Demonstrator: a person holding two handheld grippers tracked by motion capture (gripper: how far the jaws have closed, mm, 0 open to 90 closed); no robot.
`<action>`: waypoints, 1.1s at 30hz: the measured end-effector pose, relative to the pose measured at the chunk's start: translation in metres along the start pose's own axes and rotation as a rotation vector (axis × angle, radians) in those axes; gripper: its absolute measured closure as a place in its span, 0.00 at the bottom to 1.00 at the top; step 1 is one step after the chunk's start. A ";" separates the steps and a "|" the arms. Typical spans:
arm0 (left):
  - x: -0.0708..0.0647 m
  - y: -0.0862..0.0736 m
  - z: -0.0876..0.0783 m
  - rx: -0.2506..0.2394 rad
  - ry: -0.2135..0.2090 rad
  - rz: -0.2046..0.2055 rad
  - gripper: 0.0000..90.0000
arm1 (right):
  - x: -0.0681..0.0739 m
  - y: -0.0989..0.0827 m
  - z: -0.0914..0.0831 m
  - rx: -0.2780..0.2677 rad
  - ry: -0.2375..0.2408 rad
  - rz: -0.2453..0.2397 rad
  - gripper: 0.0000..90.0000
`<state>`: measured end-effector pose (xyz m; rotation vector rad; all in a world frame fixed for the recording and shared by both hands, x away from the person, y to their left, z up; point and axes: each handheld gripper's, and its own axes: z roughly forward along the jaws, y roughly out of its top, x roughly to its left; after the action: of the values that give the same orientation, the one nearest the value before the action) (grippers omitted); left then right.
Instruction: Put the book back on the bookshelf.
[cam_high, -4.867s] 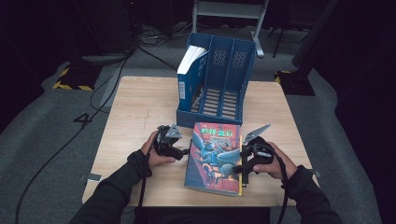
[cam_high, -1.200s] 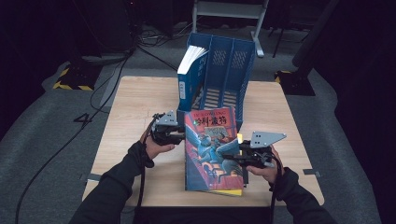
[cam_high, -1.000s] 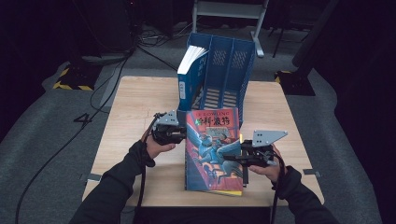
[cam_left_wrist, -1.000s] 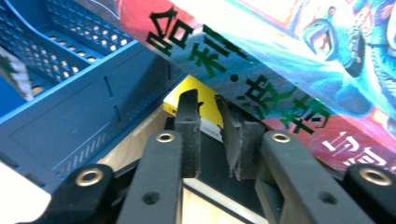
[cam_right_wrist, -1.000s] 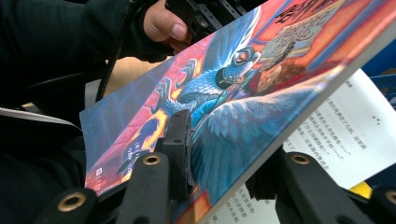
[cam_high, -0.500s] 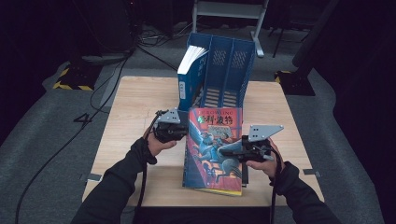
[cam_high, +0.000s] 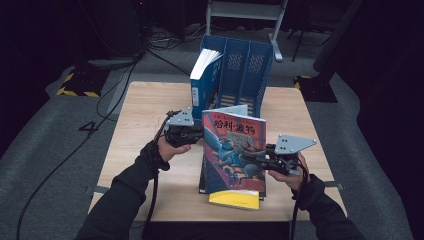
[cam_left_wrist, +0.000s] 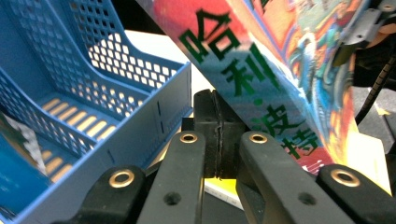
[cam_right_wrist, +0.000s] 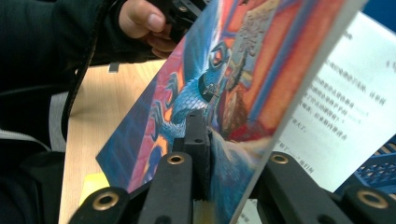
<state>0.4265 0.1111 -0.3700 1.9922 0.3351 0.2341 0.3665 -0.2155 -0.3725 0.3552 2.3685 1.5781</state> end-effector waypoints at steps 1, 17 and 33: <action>-0.001 0.003 -0.001 -0.001 0.003 0.008 1.00 | 0.000 0.000 -0.001 -0.001 -0.009 -0.001 0.89; -0.018 0.023 -0.010 -0.023 0.082 0.064 0.97 | 0.008 -0.011 -0.005 -0.038 -0.122 -0.072 0.90; -0.044 0.010 -0.029 -0.073 0.159 0.021 0.57 | 0.029 -0.018 -0.021 -0.078 -0.079 -0.141 0.91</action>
<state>0.3772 0.1165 -0.3493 1.9107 0.4012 0.4136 0.3313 -0.2305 -0.3834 0.2247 2.2146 1.5566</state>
